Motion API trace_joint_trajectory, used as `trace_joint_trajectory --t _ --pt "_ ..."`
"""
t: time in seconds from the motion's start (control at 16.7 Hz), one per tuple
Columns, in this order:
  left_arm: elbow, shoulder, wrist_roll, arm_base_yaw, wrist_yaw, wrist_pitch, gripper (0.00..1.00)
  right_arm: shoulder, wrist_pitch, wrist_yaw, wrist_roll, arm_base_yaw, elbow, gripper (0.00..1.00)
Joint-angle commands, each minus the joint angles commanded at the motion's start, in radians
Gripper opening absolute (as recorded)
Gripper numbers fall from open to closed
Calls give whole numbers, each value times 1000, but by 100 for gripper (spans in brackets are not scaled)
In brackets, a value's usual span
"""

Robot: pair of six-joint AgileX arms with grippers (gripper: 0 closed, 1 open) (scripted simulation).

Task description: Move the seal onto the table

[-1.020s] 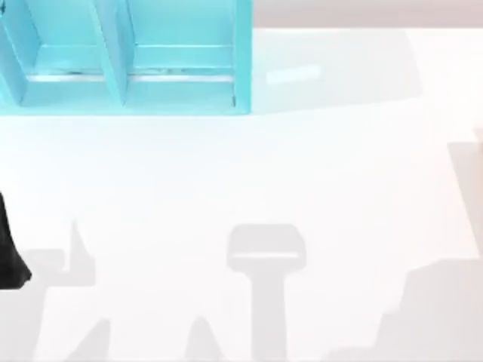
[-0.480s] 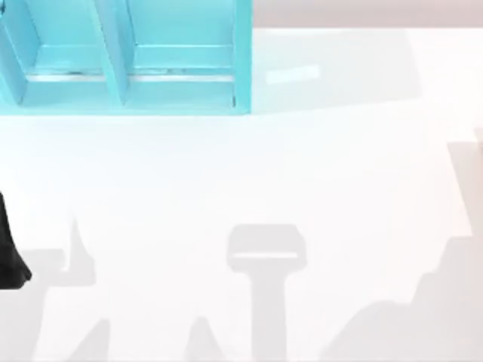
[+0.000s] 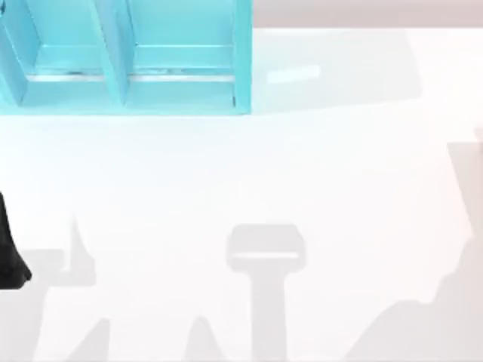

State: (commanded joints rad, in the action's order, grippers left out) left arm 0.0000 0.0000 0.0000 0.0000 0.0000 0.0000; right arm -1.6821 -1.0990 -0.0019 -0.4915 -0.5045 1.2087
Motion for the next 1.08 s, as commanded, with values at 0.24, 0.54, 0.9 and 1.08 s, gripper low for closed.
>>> trace_joint_trajectory --t 0.24,0.54,0.9,1.08 --pt "0 0 0 0 0 0 100 -42 128 0 -4 -5 -86 100" --pt "0 0 0 0 0 0 100 -113 276 0 -2 -4 -162 100" --pt "0 0 0 0 0 0 100 -120 288 0 -2 -3 -168 92" --pt "0 0 0 0 0 0 100 -120 288 0 -2 -3 -168 70"
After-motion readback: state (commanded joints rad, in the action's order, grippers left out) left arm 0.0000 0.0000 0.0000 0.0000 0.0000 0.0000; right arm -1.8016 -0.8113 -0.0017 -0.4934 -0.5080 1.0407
